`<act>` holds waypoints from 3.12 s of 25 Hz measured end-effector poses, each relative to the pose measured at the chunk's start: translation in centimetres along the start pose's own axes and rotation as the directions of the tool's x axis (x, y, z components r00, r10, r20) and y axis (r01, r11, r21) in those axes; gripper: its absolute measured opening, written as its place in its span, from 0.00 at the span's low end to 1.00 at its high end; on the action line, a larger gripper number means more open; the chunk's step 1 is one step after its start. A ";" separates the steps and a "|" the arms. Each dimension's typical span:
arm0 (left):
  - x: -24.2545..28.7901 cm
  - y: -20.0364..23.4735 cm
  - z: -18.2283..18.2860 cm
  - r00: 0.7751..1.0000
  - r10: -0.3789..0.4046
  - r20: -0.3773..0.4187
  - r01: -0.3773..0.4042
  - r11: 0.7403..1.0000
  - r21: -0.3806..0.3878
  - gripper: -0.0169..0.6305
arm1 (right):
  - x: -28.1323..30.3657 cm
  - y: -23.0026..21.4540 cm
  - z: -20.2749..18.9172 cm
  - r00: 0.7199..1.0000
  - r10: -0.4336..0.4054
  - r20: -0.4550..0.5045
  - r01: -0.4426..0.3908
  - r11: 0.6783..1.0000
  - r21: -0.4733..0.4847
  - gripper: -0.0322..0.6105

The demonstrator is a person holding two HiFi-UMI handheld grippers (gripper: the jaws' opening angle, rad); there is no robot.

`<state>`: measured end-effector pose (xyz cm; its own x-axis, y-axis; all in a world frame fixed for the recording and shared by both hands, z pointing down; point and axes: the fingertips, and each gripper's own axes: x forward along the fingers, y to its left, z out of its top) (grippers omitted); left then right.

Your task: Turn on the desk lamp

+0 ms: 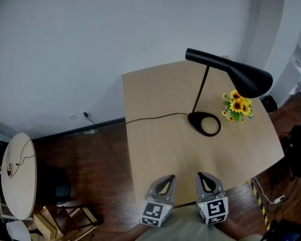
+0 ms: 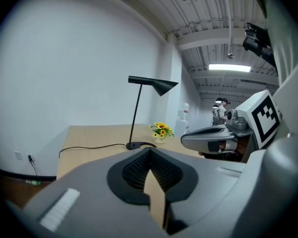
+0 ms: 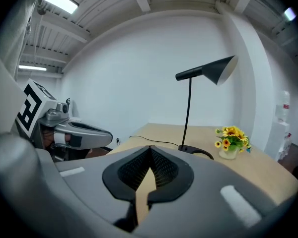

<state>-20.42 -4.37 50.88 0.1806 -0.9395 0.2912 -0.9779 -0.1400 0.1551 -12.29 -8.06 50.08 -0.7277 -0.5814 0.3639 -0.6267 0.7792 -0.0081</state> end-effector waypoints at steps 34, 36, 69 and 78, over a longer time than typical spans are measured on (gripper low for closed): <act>17.4 6.8 -2.5 0.940 0.226 -0.257 -0.254 0.964 -0.080 0.03 | 30.6 -18.8 -6.0 0.971 0.004 -0.238 -0.029 0.994 -0.103 0.05; 17.4 6.7 -2.4 0.940 0.224 -0.259 -0.252 0.964 -0.080 0.03 | 31.1 -18.8 -6.8 0.962 0.012 -0.273 -0.043 0.993 -0.107 0.05; 9.0 2.1 4.4 0.998 0.039 0.042 -0.037 0.998 -0.058 0.03 | 8.3 -9.9 4.4 0.996 -0.062 0.061 0.064 0.997 -0.029 0.05; 3.2 -1.0 4.1 0.994 -0.082 0.076 0.080 0.996 0.027 0.03 | 1.4 -2.6 2.8 0.993 -0.083 0.089 0.087 0.995 -0.044 0.05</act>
<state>-19.34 -8.51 47.77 0.2515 -0.9458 0.2054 -0.9629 -0.2229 0.1524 -12.47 -11.60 48.01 -0.6951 -0.6627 0.2788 -0.6748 0.7351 0.0649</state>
